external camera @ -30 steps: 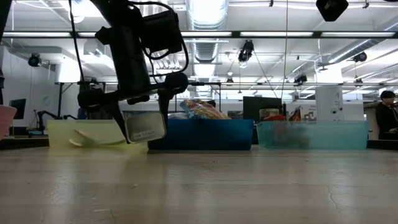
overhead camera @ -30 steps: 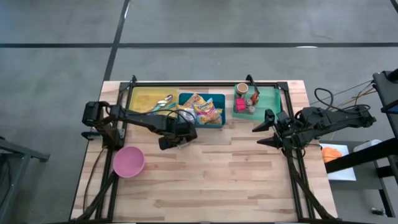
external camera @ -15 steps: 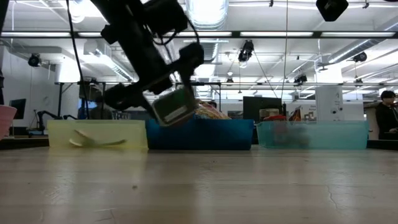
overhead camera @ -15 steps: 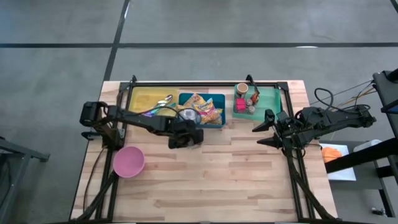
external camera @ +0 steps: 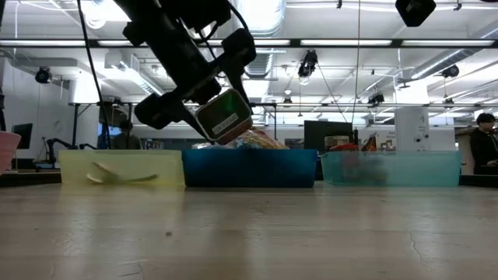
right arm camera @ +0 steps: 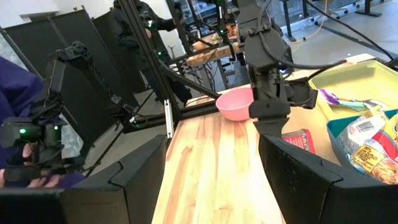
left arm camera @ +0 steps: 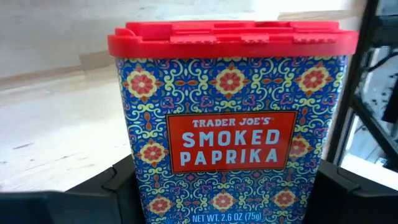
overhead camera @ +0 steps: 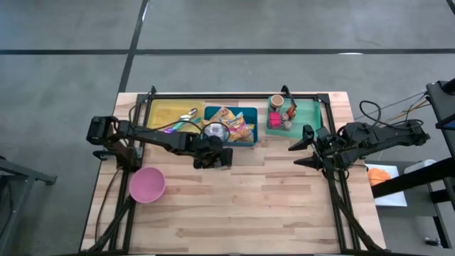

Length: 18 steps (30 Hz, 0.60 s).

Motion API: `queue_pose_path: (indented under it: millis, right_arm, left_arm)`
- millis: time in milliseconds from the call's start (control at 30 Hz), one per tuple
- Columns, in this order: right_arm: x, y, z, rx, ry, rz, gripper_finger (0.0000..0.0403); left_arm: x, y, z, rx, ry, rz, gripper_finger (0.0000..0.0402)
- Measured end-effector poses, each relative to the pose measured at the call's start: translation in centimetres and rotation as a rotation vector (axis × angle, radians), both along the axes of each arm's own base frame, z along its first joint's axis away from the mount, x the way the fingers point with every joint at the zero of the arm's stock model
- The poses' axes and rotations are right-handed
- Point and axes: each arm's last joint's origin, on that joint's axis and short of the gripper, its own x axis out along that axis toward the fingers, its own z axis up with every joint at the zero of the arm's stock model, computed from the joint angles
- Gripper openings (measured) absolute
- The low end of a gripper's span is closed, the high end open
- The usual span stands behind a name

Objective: Pick & Place Food Item
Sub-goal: Put the red seasoning can into the light green bin

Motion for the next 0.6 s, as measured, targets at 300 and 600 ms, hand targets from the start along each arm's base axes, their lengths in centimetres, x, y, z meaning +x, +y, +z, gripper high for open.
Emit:
queue_pose_path:
  millis: [300, 600]
  right_arm:
    - [0.0, 0.0, 0.0, 0.000, 0.000, 0.001, 0.0253]
    - [0.0, 0.0, 0.0, 0.000, 0.001, 0.001, 0.0253]
  left_arm:
    - [0.4, -1.6, 0.6, 0.007, -0.071, -0.063, 0.0288]
    - [0.5, -2.5, 0.8, 0.028, -0.111, -0.116, 0.0288]
